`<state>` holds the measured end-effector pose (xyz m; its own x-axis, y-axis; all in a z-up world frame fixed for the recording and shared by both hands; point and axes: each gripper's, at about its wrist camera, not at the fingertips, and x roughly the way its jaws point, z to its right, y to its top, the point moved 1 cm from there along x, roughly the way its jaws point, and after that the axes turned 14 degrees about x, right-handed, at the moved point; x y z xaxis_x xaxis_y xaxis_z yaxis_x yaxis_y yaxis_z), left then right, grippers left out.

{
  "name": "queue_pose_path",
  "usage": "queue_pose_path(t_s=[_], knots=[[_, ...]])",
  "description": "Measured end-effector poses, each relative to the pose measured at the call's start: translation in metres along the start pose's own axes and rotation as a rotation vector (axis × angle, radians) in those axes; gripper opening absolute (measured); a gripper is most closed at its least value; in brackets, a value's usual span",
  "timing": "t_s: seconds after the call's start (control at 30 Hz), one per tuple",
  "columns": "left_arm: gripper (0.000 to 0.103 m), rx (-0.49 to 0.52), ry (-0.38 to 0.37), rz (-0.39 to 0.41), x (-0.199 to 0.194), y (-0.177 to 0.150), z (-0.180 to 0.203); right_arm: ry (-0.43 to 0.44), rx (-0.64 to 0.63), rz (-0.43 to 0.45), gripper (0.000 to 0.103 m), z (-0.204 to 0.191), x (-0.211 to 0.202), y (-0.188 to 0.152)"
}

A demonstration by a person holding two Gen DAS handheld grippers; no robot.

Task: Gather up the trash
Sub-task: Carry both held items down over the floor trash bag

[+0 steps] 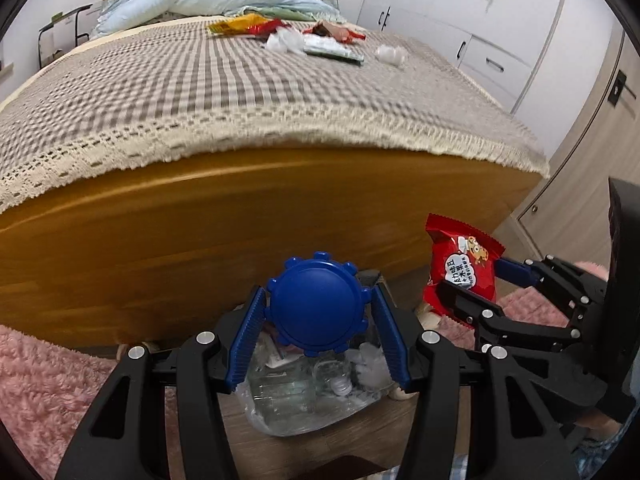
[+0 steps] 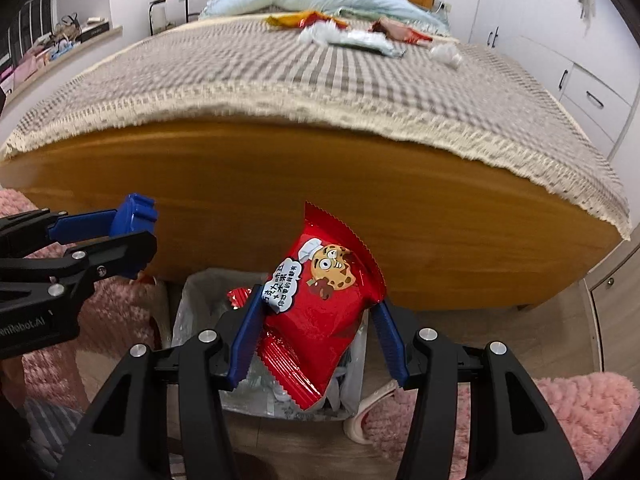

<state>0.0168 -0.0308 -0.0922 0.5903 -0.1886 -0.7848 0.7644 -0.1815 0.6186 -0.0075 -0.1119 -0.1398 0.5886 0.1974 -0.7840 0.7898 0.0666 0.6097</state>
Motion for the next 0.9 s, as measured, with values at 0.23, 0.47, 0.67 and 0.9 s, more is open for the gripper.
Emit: queue_pose_path(t_s=[0.23,0.47,0.67,0.9], knots=[[0.052,-0.044,-0.032,-0.1,0.031,-0.015,-0.008,0.0,-0.004,-0.088,0.052,-0.002,0.023,-0.009],[0.052,-0.066,-0.027,-0.212,0.063,-0.027,-0.014,0.015,0.0,-0.174,0.052,-0.004,0.044,-0.016],[0.052,-0.08,-0.046,-0.275,0.083,-0.033,-0.015,0.014,-0.027,-0.22,0.052,-0.008,0.063,-0.018],[0.052,-0.12,-0.056,-0.35,0.111,-0.044,-0.025,0.0,-0.058,-0.281,0.052,-0.013,0.089,-0.024]])
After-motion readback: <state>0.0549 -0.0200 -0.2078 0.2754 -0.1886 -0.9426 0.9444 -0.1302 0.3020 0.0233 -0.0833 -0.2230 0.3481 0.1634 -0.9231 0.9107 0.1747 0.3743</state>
